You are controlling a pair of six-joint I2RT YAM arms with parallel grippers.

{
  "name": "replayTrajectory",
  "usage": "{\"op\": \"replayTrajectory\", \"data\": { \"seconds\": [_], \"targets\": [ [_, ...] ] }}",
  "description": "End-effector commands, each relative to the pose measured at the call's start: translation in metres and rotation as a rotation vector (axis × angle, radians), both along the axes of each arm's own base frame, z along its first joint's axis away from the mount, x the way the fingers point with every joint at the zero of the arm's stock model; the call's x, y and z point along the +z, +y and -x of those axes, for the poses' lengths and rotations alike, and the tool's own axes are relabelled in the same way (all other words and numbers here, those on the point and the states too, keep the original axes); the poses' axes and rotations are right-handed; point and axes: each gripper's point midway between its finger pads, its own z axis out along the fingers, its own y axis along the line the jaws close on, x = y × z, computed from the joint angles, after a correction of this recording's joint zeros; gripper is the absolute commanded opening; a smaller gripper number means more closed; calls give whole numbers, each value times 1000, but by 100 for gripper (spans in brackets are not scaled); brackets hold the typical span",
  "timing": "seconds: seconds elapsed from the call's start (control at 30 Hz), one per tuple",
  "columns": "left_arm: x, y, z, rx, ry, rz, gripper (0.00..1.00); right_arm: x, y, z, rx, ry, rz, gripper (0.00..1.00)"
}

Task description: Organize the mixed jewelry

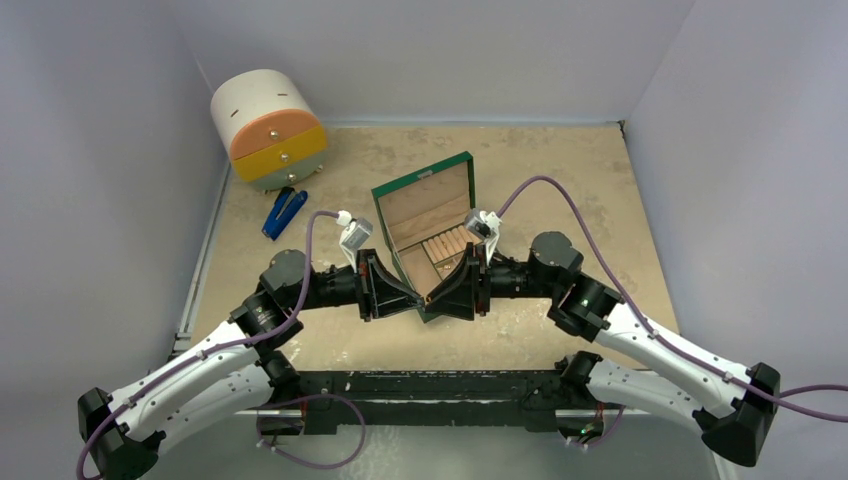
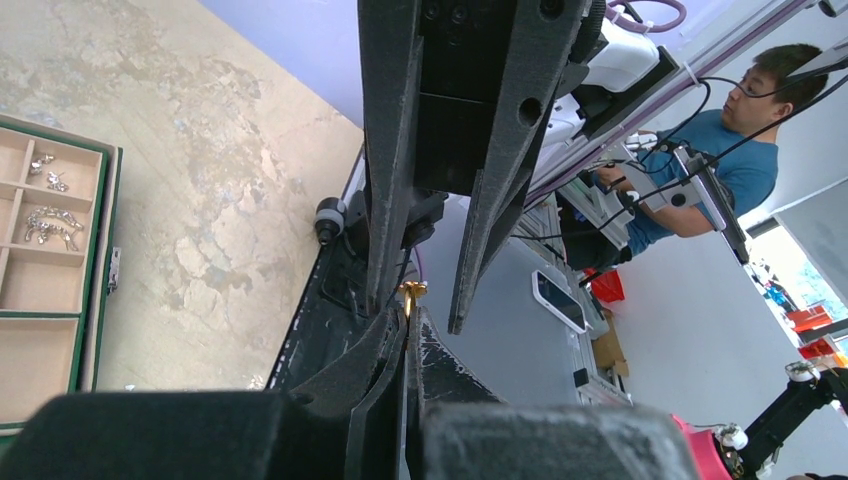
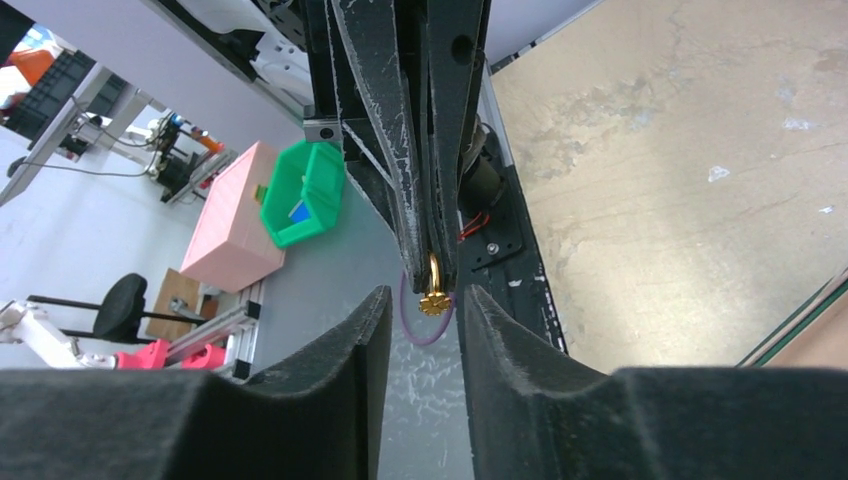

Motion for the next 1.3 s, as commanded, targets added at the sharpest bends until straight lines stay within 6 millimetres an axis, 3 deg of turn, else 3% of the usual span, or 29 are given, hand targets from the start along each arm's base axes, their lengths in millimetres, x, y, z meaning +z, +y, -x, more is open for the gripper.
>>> {"op": "replayTrajectory", "data": {
  "seconds": [0.0,1.07,1.27],
  "targets": [
    [24,1,3,-16,-53,66,0,16,0,5,29,-36,-61,33],
    [20,0,4,-25,-31,68,0,22,-6,2,-3,-44,-92,31],
    [18,-1,4,-27,-29,66,0,22,-5,2,-3,-44,-93,21]
  ]
}}
